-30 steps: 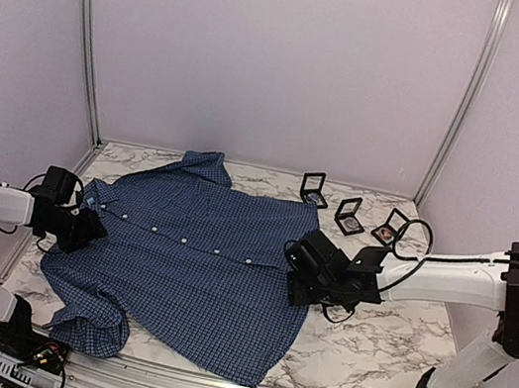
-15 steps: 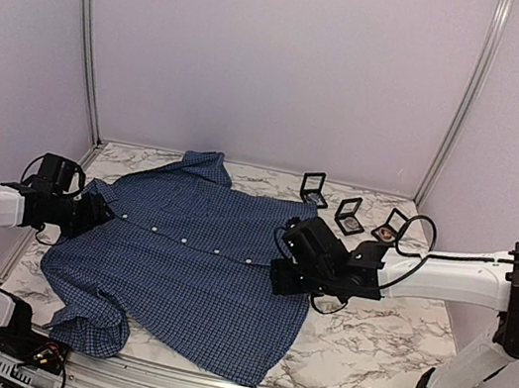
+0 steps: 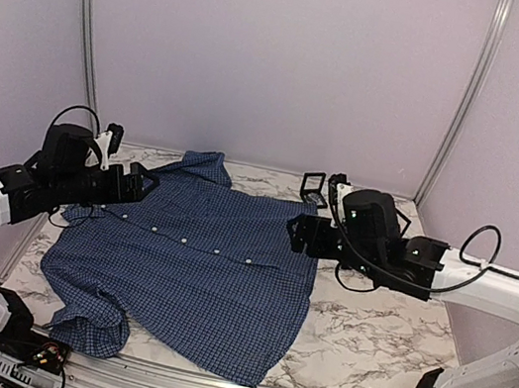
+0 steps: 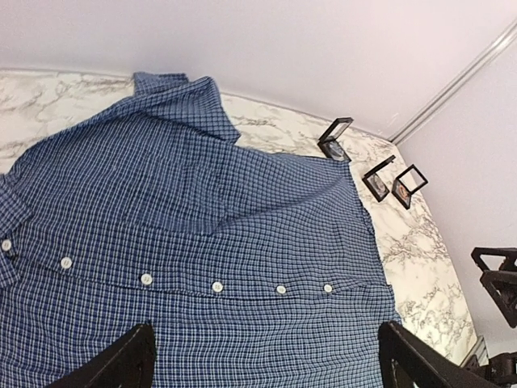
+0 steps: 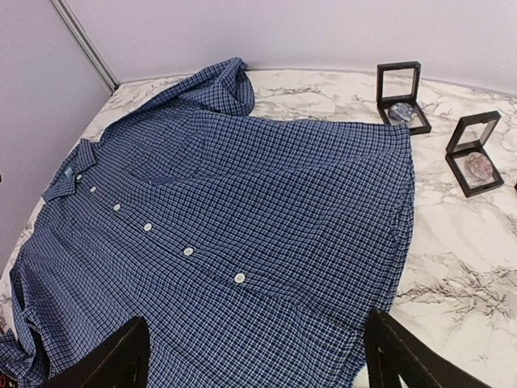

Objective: Remove the brooch from the garment
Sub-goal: Reset both arms

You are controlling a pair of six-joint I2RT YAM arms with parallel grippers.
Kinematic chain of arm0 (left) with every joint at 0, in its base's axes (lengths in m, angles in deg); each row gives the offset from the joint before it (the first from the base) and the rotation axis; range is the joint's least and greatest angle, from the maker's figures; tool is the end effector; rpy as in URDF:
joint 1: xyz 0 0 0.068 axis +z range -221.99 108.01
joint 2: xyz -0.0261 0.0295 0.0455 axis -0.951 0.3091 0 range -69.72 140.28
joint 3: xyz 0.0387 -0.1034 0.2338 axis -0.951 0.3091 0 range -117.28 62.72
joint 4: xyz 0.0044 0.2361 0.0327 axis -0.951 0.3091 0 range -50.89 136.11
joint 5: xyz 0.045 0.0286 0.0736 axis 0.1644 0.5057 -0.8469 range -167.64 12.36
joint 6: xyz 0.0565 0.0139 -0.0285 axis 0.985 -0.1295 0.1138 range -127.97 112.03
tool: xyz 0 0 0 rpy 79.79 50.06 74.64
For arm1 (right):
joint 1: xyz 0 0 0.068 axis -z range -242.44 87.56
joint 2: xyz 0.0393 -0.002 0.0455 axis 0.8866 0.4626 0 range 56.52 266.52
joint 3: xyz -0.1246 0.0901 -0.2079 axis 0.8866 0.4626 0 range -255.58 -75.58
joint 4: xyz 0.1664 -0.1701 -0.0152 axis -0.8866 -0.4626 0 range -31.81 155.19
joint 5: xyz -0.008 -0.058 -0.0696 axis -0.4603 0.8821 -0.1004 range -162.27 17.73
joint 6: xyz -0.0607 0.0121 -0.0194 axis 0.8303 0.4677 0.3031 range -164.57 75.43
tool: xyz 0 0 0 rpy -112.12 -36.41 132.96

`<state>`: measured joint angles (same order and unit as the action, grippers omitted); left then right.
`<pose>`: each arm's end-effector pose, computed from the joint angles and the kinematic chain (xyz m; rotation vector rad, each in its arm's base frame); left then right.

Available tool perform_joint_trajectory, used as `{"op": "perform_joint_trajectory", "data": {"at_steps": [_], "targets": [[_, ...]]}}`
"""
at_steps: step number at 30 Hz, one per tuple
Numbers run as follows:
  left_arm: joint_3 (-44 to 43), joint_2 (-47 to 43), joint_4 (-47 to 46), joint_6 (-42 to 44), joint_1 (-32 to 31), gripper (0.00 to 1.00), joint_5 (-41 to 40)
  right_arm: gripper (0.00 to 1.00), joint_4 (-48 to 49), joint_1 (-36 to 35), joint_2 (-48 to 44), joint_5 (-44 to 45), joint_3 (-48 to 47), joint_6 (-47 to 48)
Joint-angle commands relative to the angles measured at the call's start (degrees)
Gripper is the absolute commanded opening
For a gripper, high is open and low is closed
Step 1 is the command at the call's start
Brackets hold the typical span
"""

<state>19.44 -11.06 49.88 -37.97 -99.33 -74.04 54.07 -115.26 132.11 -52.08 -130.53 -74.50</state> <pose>0.2032 -0.1086 0.2710 -0.0077 2.0967 -0.6847 0.1883 0.2193 0.2694 -0.2141 2.1158 0.4965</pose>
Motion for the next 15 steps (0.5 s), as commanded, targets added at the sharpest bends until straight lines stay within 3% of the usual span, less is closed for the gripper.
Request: {"op": "perform_joint_trajectory", "data": {"at_steps": [1, 5, 15], "targets": [[-5.26, -0.55, -2.07, 6.33, -4.87, 0.99, -5.51, 0.91, 5.14, 0.70, -4.25, 1.91, 2.30, 0.23], [-8.40, 0.67, -2.92, 9.21, -6.75, 0.99, -4.82, 0.98, 7.30, 0.69, -7.76, 2.57, 3.61, 0.08], [-11.55, -0.62, -5.34, 13.47, -6.77, 0.99, -4.47, 0.99, 9.10, 0.69, -11.97, 3.62, 4.87, -0.53]]}}
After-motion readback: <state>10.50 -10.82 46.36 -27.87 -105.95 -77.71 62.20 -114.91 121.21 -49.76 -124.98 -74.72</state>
